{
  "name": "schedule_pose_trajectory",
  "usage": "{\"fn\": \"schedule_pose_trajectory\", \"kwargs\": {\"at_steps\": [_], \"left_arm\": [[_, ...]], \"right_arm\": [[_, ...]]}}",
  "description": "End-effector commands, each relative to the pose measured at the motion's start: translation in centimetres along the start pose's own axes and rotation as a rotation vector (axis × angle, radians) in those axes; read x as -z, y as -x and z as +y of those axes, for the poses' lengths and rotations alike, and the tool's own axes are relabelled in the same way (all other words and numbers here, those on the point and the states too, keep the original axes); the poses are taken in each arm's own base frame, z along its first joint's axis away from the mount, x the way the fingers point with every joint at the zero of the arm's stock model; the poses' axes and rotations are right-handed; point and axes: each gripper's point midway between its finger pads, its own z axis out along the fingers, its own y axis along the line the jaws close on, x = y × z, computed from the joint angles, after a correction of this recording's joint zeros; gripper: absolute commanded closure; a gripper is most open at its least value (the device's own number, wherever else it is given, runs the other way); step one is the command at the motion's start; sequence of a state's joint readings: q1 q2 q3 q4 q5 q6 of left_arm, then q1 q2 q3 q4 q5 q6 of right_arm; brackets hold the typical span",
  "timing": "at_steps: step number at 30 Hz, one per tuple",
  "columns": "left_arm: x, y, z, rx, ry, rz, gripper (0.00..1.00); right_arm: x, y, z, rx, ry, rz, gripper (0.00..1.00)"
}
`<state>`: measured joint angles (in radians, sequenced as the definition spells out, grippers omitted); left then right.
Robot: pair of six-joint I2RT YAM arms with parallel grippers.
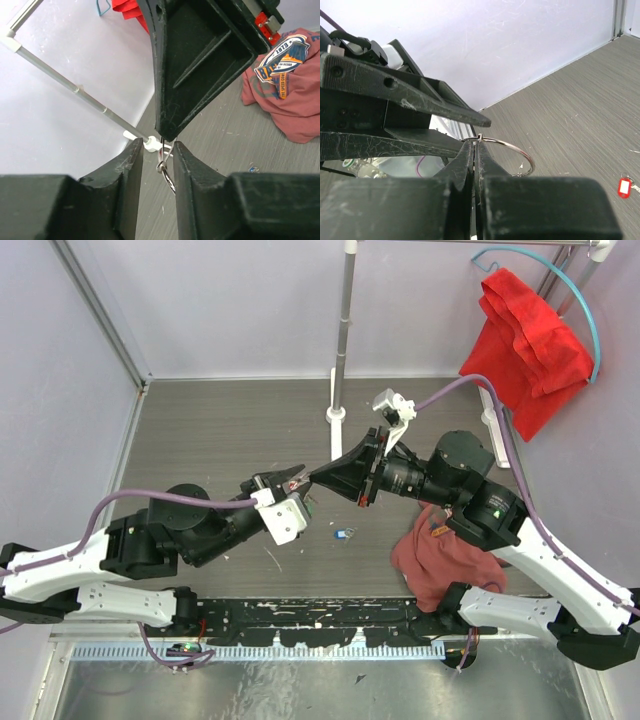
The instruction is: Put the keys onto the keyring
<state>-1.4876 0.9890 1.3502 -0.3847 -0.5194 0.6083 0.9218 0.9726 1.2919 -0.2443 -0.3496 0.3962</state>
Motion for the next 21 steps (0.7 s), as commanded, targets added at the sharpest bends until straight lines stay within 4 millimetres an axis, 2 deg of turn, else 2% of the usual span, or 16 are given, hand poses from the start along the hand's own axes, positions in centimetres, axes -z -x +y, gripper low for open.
{"fn": "schedule_pose_trajectory", "kwargs": {"at_steps": [1,9,14,21], "left_arm": [[-0.16,0.78,0.65,0.007,0.040,-0.037,0.65],[-0.17,0.31,0.40,0.001,0.038,-0.026,0.67],[-0.20,0.33,0.31,0.002,0.033,-0.026,0.73],[-0.33,0.33,0.02,0.001,0.024,-0.026,0.76]], "right_arm": [[1.03,3.73,2.33,0.019,0.067,-0.135,0.99],[1.70,4.51,2.77,0.013,0.071,-0.173,0.99],[1.71,4.59,2.90,0.009,0.078,-0.180,0.99],[1.55,4.63,3.02,0.001,0.091,-0.189,0.99]]}}
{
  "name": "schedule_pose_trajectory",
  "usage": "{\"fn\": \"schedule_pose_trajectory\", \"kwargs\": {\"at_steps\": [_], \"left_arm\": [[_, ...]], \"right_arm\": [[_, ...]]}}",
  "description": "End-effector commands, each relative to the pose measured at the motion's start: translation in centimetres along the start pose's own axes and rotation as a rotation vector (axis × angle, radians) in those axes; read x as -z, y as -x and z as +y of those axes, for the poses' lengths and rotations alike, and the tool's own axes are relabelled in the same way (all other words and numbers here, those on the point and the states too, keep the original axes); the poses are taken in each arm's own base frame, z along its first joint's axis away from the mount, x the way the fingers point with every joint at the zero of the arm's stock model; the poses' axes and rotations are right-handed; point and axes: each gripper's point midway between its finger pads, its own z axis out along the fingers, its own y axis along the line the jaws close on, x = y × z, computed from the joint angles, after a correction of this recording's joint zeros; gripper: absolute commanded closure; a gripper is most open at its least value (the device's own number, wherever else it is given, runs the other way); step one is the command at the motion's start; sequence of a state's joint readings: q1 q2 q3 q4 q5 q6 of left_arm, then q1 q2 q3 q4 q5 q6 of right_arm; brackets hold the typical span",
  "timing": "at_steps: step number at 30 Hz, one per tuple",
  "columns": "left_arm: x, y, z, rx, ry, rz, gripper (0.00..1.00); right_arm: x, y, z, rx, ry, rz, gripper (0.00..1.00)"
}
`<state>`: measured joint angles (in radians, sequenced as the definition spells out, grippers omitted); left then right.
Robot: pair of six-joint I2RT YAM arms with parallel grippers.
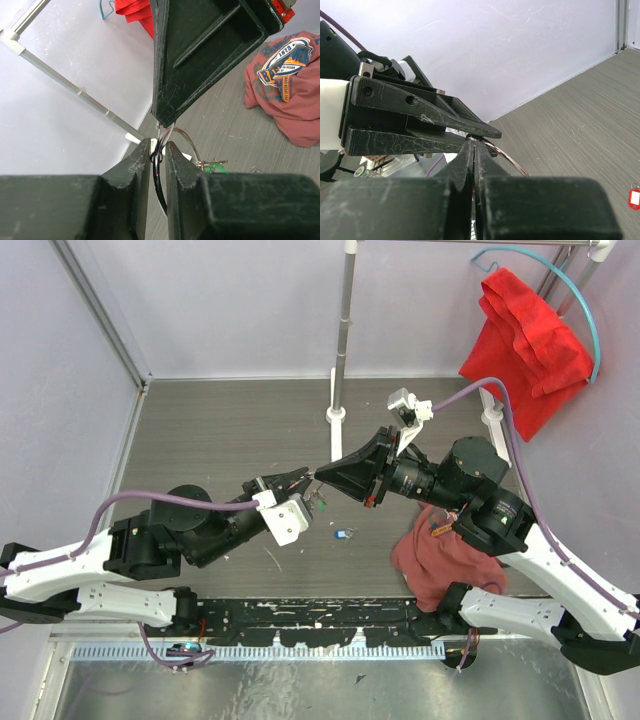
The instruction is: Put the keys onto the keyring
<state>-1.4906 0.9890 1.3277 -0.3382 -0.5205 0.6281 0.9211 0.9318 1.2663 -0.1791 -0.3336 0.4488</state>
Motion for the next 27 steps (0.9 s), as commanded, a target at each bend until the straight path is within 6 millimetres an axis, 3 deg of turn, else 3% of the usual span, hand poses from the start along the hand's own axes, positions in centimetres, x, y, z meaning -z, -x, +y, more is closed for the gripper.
{"fn": "schedule_pose_trajectory", "kwargs": {"at_steps": [1,27], "left_arm": [[0.0,0.2,0.2,0.009,0.014,-0.009,0.76],[0.4,1.0,0.9,0.021,0.030,-0.036,0.72]], "right_arm": [[0.5,3.1,2.3,0.024,0.078,-0.114,0.99],[0.2,2.1,1.3,0.011,0.044,-0.085,0.99]]}}
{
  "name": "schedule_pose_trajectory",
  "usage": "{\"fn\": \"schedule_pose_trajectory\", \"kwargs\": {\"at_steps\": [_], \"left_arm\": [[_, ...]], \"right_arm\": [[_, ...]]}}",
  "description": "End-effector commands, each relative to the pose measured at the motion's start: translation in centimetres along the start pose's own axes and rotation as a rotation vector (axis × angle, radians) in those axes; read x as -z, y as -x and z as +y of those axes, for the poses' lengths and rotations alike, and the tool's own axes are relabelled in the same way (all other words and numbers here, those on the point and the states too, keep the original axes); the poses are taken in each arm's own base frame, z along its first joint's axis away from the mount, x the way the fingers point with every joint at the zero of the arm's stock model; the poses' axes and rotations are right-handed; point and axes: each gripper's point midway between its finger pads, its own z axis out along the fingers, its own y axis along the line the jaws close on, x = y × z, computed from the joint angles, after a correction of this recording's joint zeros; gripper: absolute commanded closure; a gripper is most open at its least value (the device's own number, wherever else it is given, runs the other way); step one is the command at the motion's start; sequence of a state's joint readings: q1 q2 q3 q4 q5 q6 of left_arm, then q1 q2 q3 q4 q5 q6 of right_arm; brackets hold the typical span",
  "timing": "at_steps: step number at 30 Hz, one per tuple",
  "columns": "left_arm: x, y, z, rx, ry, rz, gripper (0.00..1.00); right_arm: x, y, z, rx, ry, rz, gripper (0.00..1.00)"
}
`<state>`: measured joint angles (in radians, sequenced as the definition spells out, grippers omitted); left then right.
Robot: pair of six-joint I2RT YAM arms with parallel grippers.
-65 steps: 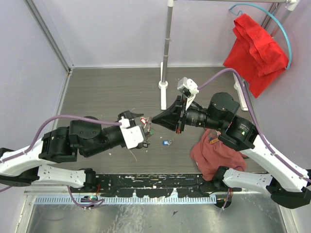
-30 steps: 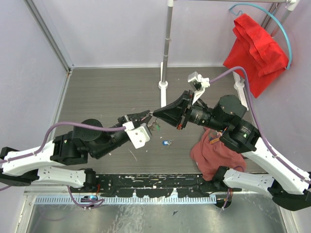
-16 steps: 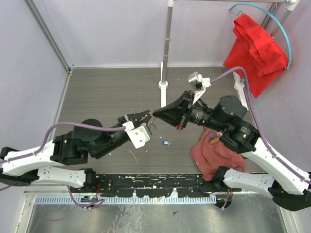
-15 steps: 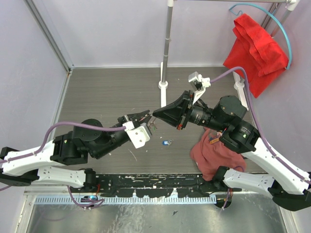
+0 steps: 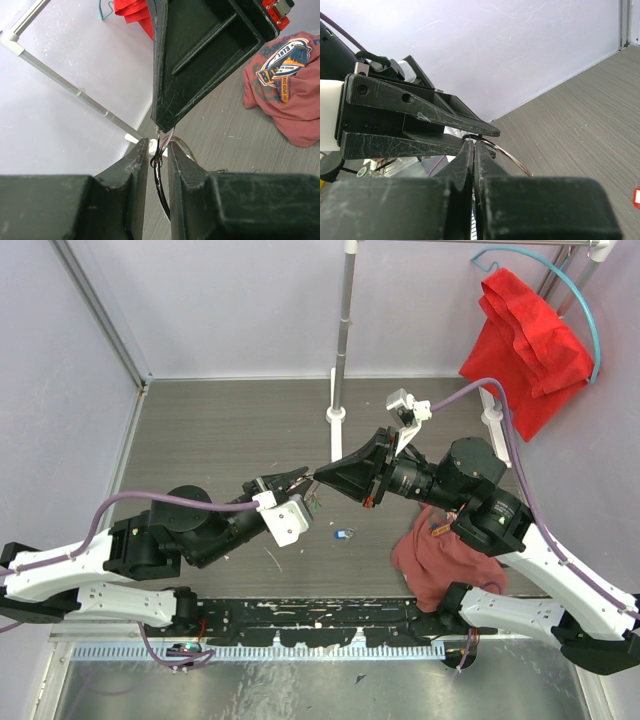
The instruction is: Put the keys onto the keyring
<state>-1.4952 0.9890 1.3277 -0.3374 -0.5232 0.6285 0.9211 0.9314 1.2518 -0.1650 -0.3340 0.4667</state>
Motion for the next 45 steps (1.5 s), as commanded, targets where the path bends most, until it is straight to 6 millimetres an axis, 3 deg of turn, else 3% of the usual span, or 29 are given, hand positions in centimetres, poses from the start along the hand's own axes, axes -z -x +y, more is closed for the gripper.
{"fn": "schedule_pose_trajectory", "kwargs": {"at_steps": [1,5,14,18,25,27,30,35,45], "left_arm": [[0.4,1.0,1.0,0.021,0.032,-0.036,0.72],[0.4,1.0,0.9,0.020,0.032,-0.036,0.73],[0.5,1.0,1.0,0.023,0.036,-0.036,0.87],[0.5,0.9,1.2,0.024,0.044,-0.030,1.00],[0.5,0.8,1.6,0.023,0.062,-0.017,1.00],[0.5,0.8,1.6,0.020,0.064,-0.015,0.97],[0.5,0.9,1.7,0.024,0.071,-0.024,0.82],[0.7,1.1,1.8,0.028,0.073,-0.037,0.72],[0.6,1.2,1.6,0.029,0.065,-0.045,0.72]], "right_arm": [[0.4,2.3,1.4,0.029,0.043,-0.085,0.99],[0.4,2.3,1.3,0.031,0.036,-0.085,0.99],[0.5,2.3,1.2,0.029,0.026,-0.085,1.00],[0.4,2.0,0.9,0.028,0.016,-0.077,0.99],[0.4,1.6,0.3,0.028,-0.012,-0.063,0.99],[0.4,1.6,0.3,0.028,-0.012,-0.063,0.99],[0.4,1.6,0.3,0.031,-0.013,-0.063,0.99],[0.5,1.6,0.1,0.034,-0.022,-0.063,0.99],[0.4,1.6,0.0,0.033,-0.024,-0.061,0.99]]}}
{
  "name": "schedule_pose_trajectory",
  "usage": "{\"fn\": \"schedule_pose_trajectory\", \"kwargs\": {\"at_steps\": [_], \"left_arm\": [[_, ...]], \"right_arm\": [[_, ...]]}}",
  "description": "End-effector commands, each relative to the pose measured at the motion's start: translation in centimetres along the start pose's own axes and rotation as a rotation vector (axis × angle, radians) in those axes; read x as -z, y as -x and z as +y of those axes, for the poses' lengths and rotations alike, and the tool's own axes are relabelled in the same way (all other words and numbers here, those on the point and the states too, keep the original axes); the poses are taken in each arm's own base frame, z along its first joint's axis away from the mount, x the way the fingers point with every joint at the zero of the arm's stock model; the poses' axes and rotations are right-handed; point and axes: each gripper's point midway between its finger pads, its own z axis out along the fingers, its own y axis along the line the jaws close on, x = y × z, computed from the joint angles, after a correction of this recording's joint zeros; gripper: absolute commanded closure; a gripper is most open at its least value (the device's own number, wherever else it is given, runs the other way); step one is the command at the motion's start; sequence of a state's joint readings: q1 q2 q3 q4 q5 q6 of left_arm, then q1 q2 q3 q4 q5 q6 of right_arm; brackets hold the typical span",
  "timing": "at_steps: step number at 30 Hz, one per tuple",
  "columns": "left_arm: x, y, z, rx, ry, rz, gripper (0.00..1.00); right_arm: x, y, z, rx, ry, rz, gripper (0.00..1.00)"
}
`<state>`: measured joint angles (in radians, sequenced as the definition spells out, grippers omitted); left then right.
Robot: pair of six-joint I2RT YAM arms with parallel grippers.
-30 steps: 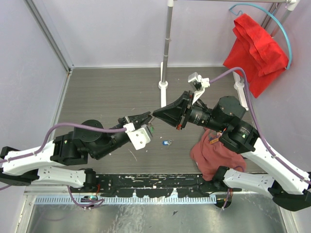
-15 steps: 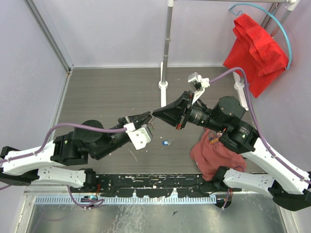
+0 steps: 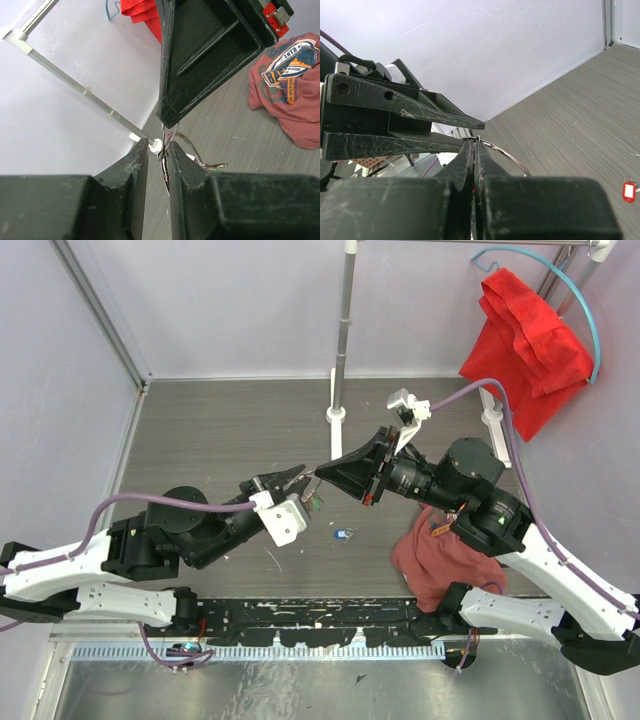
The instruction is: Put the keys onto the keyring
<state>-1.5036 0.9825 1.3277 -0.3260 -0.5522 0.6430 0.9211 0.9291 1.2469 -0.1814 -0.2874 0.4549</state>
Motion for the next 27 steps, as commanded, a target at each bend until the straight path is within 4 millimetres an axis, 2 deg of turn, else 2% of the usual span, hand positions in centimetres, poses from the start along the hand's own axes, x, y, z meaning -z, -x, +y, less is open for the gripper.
{"fn": "schedule_pose_trajectory", "kwargs": {"at_steps": [1,13,27], "left_arm": [[0.3,1.0,1.0,0.034,0.040,-0.043,0.72],[-0.2,0.8,0.1,0.030,0.019,-0.040,0.67],[-0.4,0.8,-0.4,0.039,0.003,-0.042,0.74]], "right_arm": [[0.4,1.8,1.1,0.025,0.028,-0.057,0.99],[0.5,2.1,1.5,0.025,0.047,-0.074,0.99],[0.5,2.2,1.6,0.018,0.053,-0.079,0.99]]}}
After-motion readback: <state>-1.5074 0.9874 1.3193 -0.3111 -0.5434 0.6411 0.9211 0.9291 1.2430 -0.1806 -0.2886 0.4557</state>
